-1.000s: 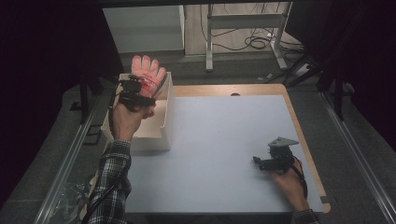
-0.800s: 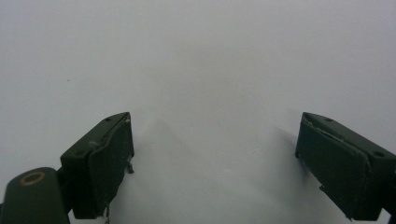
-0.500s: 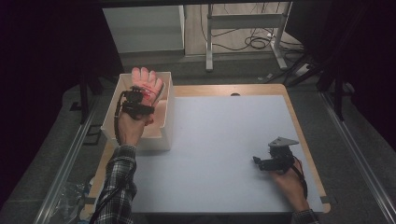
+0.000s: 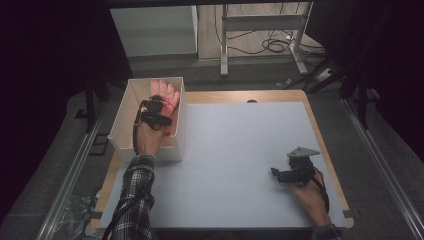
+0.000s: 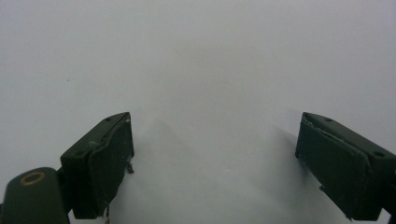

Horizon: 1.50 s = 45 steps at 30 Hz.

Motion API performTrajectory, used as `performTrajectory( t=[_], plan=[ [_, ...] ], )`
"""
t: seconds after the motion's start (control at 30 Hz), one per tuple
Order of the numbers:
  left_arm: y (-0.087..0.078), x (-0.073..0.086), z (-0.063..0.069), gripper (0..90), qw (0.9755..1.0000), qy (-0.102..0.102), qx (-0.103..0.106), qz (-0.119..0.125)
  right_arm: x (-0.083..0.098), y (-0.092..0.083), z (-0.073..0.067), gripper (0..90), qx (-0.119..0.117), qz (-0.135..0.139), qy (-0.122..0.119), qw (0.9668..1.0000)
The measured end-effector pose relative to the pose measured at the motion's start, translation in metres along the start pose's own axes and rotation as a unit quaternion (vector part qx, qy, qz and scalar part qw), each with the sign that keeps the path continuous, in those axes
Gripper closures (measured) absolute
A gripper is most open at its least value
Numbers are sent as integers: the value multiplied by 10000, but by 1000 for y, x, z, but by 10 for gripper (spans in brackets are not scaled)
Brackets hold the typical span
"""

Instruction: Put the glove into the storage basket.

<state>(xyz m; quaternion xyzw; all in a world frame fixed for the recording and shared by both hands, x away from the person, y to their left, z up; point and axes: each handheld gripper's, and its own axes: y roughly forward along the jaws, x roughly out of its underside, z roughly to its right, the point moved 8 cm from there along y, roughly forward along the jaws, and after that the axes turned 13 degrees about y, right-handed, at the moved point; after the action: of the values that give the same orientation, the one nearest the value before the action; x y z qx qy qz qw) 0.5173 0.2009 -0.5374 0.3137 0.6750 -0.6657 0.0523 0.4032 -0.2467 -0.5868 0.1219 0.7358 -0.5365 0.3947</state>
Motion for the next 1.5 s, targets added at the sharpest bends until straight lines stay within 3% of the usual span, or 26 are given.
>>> performTrajectory(
  t=[0.2, 0.47, 0.7, 1.0, 1.5],
  plan=[
    [13, -1, 3, 387, 9997, -1, 76, -249, 0, 0, 0, 116, 0, 1, 1, 10000],
    [18, 2, 6, 172, 9981, 122, 305, -529, 0, 0, 0, 116, 0, 1, -1, 10000],
    [9, 2, 6, 107, 9980, 135, 407, -467, 0, 0, 0, 116, 2, 0, -2, 10000],
    [-10, 2, 0, 79, 9984, 147, 528, -138, 0, 0, 0, 116, 3, 1, -4, 10000],
    [-34, 4, -5, 33, 9977, 242, 402, 490, 0, 0, 0, 116, 4, 0, -4, 10000]
  ],
)
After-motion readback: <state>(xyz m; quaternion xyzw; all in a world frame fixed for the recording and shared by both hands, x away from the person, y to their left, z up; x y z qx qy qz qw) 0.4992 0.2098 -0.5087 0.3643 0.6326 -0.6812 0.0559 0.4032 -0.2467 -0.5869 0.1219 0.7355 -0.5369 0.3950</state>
